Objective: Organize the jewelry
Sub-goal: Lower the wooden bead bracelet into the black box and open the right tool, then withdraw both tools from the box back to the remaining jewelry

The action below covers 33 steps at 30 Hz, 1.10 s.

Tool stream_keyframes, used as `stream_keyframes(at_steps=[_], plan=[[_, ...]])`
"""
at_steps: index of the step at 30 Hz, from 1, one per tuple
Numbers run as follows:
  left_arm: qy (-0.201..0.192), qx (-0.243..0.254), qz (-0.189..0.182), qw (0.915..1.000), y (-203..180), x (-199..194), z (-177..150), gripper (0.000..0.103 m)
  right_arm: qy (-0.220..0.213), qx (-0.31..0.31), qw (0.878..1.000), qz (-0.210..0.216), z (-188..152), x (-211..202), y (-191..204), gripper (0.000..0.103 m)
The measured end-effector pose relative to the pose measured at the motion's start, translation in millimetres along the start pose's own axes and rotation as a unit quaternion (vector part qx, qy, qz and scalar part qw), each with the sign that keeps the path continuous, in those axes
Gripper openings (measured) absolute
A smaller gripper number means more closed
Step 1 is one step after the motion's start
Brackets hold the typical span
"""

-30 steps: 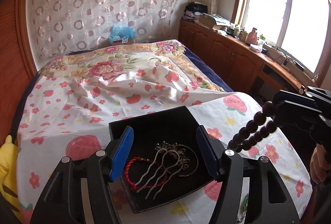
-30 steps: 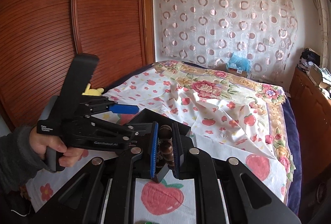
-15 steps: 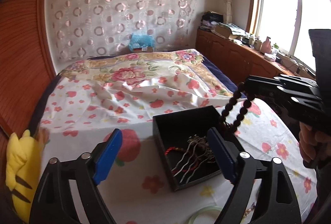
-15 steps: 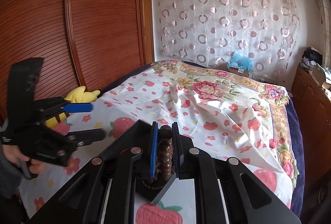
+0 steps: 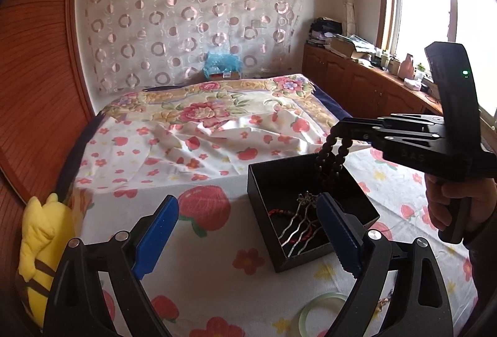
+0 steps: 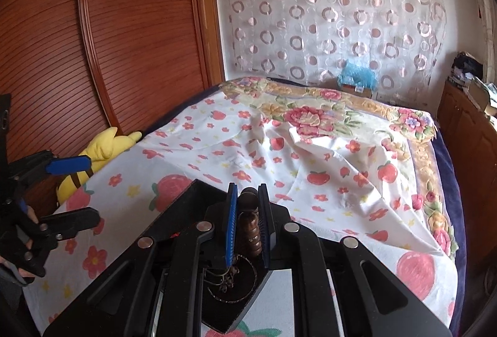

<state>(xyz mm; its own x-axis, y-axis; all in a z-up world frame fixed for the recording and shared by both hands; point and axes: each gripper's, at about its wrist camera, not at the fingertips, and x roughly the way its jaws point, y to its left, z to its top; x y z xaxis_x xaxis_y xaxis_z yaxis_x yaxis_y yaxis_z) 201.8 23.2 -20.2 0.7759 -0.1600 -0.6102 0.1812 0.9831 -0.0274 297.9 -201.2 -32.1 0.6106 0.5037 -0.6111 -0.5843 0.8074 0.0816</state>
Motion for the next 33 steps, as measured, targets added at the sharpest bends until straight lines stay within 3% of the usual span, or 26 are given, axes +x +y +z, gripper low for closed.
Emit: stream_keyframes(at_steps=[7, 13, 17, 33], plan=[[0.001, 0.0, -0.003, 1.0, -1, -2, -1, 0.087, 0.013, 0.008, 1.0, 0.0, -1, 10, 0, 0.015], [0.011, -0.003, -0.008, 0.9999, -6, -7, -21, 0.087, 0.018, 0.009, 1.0, -0.003, -2, 10, 3, 0.016], [0.019, -0.013, -0.01, 0.9997, -11, -13, -43, 0.087, 0.014, 0.005, 1.0, -0.011, -8, -1, 8, 0.037], [0.049, -0.02, -0.003, 0.9986, -19, -44, -95, 0.087, 0.024, 0.008, 0.999, -0.022, -111, -91, 30, 0.037]])
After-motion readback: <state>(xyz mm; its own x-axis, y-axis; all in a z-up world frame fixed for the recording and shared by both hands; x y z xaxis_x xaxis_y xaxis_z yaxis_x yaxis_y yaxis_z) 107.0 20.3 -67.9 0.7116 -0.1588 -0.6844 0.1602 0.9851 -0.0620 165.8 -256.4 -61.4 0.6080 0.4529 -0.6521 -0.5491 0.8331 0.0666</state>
